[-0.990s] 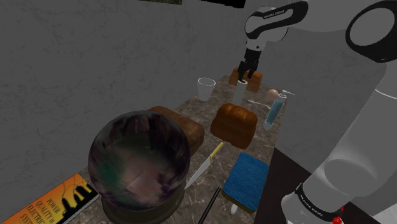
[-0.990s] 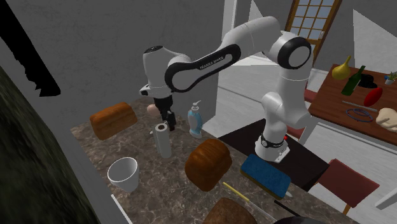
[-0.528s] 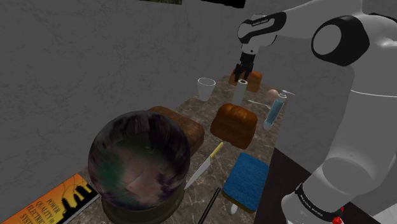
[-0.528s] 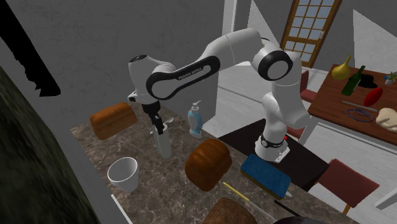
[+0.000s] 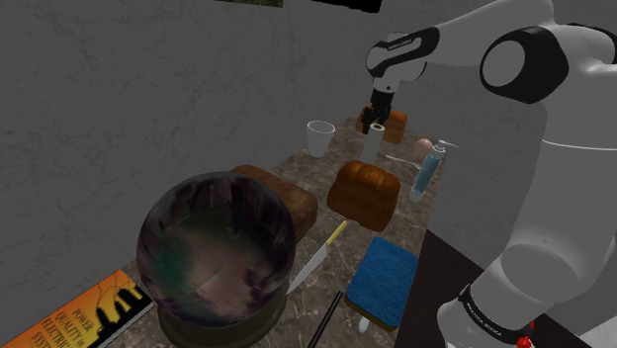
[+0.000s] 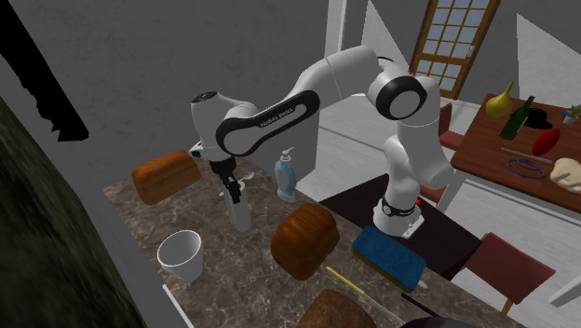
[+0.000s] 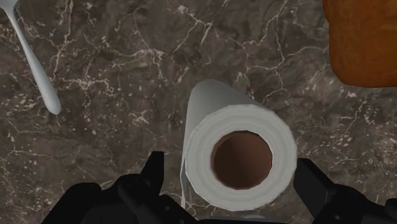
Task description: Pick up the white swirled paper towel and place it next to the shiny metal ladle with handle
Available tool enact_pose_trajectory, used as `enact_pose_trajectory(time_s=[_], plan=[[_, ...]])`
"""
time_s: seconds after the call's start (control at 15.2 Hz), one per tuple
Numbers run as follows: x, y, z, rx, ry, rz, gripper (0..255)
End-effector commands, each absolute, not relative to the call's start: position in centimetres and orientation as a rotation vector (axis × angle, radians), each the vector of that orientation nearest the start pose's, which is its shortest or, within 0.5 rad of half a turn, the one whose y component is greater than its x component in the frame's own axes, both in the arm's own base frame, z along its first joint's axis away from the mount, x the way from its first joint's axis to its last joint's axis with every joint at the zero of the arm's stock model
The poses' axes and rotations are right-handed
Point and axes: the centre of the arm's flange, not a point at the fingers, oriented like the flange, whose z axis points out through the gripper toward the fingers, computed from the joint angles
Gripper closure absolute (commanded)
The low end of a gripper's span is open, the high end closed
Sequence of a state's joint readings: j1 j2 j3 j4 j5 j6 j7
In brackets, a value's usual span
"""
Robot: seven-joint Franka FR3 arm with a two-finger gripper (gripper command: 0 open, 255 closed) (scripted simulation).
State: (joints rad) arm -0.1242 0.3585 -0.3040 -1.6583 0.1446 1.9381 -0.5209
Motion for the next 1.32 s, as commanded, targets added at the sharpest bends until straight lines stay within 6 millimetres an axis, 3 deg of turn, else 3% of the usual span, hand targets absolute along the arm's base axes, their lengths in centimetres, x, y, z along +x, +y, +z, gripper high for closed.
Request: enact_pose_trajectory(time_s=[0.0,0.26,0.33,0.92,1.25], plan=[[60.2,-24.3,40.4,-3.088,-0.08,0.064,0],[60.2,-24.3,40.4,-3.088,-0.08,0.064,0],[60.2,-24.3,40.4,-3.088,-0.08,0.064,255],[60.2,-24.3,40.4,-3.088,-0.08,0.064,255],[60.2,-24.3,43.0,-3.088,-0.08,0.064,255]])
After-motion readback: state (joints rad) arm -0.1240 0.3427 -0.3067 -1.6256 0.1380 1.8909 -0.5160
